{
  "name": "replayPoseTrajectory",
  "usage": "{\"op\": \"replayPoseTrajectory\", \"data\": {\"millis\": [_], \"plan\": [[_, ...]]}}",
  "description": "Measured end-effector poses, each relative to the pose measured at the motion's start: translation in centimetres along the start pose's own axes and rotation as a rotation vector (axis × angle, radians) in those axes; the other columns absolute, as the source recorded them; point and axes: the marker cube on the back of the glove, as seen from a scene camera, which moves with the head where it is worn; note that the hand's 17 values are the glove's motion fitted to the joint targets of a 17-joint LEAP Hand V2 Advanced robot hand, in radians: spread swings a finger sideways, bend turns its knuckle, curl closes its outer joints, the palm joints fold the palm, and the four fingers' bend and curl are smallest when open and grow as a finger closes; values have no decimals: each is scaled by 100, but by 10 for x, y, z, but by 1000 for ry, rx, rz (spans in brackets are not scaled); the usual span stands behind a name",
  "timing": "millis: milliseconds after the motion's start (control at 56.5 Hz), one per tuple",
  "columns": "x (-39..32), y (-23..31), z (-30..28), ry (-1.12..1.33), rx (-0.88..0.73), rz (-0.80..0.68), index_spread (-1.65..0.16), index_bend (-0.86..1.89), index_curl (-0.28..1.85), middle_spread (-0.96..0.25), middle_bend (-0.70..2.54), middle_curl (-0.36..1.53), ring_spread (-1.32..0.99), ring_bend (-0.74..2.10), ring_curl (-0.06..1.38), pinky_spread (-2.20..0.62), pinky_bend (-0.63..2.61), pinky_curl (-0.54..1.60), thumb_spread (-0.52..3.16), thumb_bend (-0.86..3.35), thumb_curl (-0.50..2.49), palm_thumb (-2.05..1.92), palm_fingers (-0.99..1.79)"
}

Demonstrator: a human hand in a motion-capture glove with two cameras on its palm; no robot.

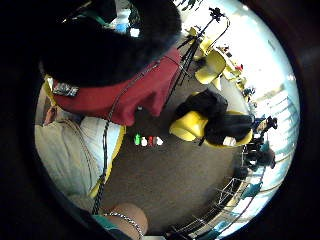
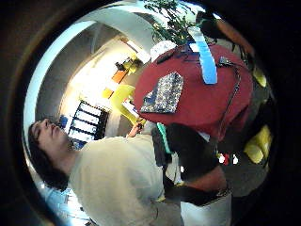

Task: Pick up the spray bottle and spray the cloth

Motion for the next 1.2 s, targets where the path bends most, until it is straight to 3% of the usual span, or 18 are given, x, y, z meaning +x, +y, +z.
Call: {"op": "replayPoseTrajectory", "data": {"millis": [142, 336, 619, 885, 1097, 1204], "plan": [[-3, -2, 1, 21, -9, 2, -33, 18, 17, -5, 21, 14, -11, 33, 17, 15, 38, 18, 83, 20, 14, 38, 52], [-8, 1, 3, 20, -32, 4, -39, 16, 22, -6, 19, 21, -13, 32, 21, 18, 36, 24, 107, 14, 20, 40, 50], [-7, -5, 12, -21, -25, 28, -40, 16, 27, -6, 18, 26, -14, 30, 25, 19, 33, 28, 116, 6, 26, 44, 50], [-2, -37, 39, -221, 47, 101, -40, 13, 26, -5, 19, 29, -13, 33, 28, 19, 34, 31, 117, 0, 30, 49, 51], [-3, -58, 70, -384, 123, 271, -39, 12, 25, -4, 20, 32, -12, 36, 31, 19, 33, 32, 115, -1, 34, 58, 51], [-9, -80, 91, -503, 257, 332, -38, 14, 25, -4, 21, 33, -12, 37, 31, 17, 32, 33, 113, -1, 36, 62, 60]]}}
